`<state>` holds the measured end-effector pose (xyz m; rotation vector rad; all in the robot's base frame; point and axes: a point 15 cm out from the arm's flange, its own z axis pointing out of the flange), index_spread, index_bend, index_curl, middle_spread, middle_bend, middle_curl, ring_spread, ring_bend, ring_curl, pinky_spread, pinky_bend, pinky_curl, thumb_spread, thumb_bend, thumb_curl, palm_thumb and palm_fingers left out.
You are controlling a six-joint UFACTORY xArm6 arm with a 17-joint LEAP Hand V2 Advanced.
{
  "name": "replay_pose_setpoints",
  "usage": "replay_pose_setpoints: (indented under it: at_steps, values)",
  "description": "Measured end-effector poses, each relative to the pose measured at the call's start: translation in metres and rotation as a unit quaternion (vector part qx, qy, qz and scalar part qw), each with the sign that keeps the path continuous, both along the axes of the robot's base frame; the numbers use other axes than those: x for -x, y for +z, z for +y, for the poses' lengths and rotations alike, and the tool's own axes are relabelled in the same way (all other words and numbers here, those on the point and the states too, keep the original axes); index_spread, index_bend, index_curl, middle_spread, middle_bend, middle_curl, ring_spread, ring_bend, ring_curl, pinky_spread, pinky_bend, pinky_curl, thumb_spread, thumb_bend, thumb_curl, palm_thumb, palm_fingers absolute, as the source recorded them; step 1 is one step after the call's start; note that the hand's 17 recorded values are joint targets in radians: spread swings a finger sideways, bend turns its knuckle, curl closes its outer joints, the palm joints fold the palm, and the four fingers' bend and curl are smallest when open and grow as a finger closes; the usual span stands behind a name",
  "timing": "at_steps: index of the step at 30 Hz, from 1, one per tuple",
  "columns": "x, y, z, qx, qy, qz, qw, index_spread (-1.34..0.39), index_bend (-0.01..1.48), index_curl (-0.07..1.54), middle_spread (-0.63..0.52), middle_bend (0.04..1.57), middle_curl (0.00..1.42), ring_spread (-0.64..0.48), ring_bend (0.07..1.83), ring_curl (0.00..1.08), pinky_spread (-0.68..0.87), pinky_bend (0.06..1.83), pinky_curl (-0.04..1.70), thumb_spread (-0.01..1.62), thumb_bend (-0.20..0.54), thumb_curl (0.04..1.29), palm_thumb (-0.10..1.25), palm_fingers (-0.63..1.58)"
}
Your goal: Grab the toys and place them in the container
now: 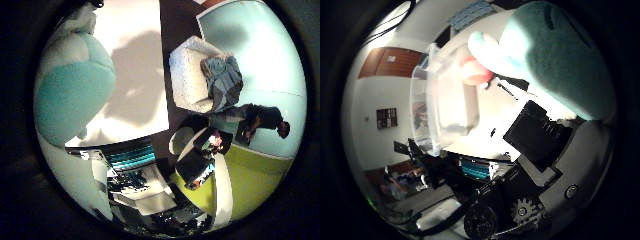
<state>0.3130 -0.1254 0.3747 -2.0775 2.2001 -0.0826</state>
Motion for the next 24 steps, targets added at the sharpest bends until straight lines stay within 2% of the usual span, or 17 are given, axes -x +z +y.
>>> replay_pose_setpoints:
  at_steps: [12,20,24]
  values:
    - [-0.022,0.101,0.145,-0.020,0.111,-0.068,0.991,-0.27,1.03,0.96,-0.17,1.30,0.89,-0.26,1.32,0.84,-0.24,1.22,0.96,1.12,-0.013,0.55,1.00,1.02]
    - [-0.019,0.108,0.254,-0.039,0.200,-0.063,0.977,-0.27,1.02,0.97,-0.17,1.29,0.90,-0.27,1.30,0.87,-0.24,1.18,1.03,1.12,-0.013,0.57,1.00,1.03]
    - [-0.033,0.115,0.295,-0.044,0.228,-0.069,0.970,-0.27,1.01,0.97,-0.17,1.29,0.90,-0.27,1.29,0.88,-0.25,1.16,1.07,1.12,-0.013,0.58,1.00,1.03]
